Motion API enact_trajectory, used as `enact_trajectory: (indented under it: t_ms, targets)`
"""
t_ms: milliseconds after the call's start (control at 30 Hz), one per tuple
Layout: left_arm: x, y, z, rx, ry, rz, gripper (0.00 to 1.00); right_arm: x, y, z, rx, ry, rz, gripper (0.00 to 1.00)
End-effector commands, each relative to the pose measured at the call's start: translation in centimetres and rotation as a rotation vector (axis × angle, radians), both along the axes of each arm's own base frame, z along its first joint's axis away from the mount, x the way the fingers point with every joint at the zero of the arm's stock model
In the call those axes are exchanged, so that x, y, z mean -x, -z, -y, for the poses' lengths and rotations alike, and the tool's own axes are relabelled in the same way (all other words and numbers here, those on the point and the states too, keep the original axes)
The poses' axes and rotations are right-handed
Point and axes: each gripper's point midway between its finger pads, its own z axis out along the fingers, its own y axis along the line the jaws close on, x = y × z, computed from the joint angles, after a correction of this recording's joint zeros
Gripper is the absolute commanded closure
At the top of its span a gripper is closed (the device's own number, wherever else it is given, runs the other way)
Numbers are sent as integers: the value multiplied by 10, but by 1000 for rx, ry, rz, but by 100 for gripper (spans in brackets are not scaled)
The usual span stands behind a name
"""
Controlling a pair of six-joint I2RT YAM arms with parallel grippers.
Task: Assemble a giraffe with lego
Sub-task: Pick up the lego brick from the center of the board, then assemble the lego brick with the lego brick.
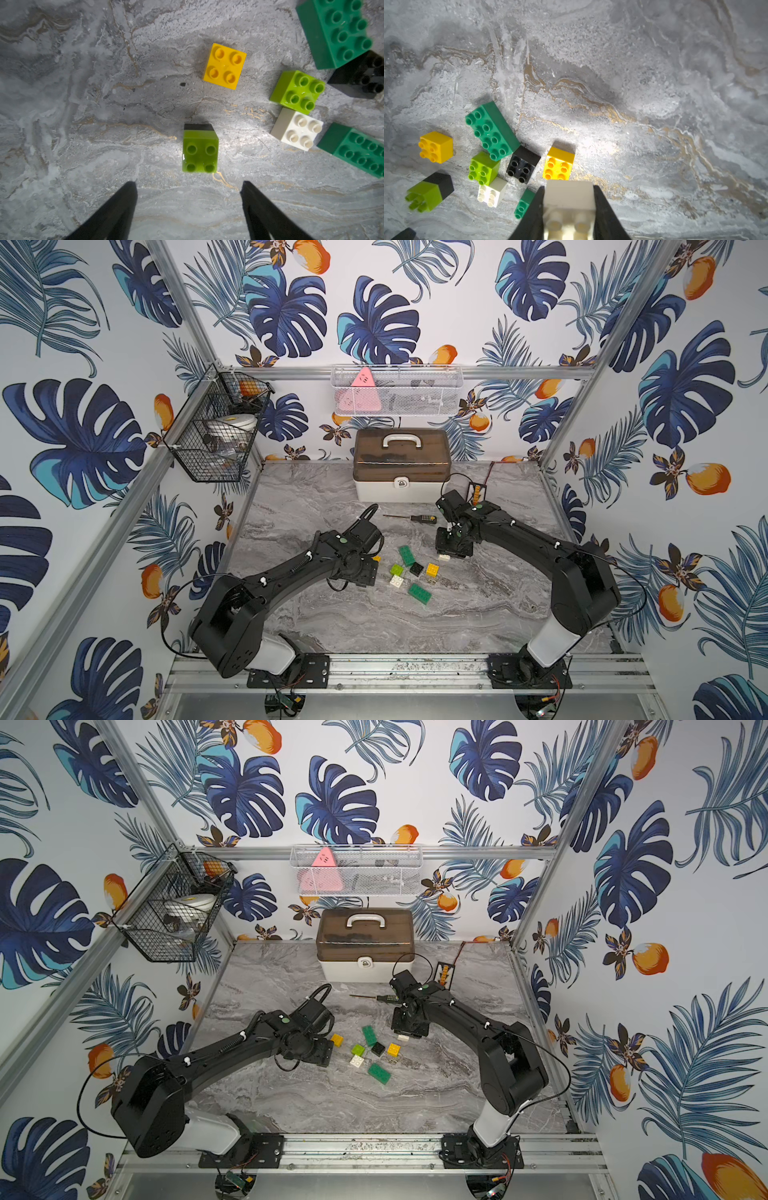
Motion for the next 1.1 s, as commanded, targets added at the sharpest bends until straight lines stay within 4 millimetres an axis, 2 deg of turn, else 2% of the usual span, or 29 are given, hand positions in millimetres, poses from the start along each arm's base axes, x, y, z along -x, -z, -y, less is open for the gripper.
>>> enact_trajectory:
  t_ms: [0,133,267,433,767,1067]
  targets:
    - [-10,-3,-2,-15,-27,55,16,11,2,-1,-20,99,-67,74]
    - [-13,-4,2,9,-23,85,16,10,10,-9,-33,158,-116,72]
    - [-15,-5,6,45,-19,111,16,16,16,-28,-15,152,-134,72]
    - [-15,-7,6,50,-7,122,15,19,26,-37,8,162,-146,73]
    - [-16,-11,11,68,32,136,15,21,38,-38,73,149,-141,72]
    - [-16,-10,13,72,44,136,15,21,40,-32,108,157,-137,71]
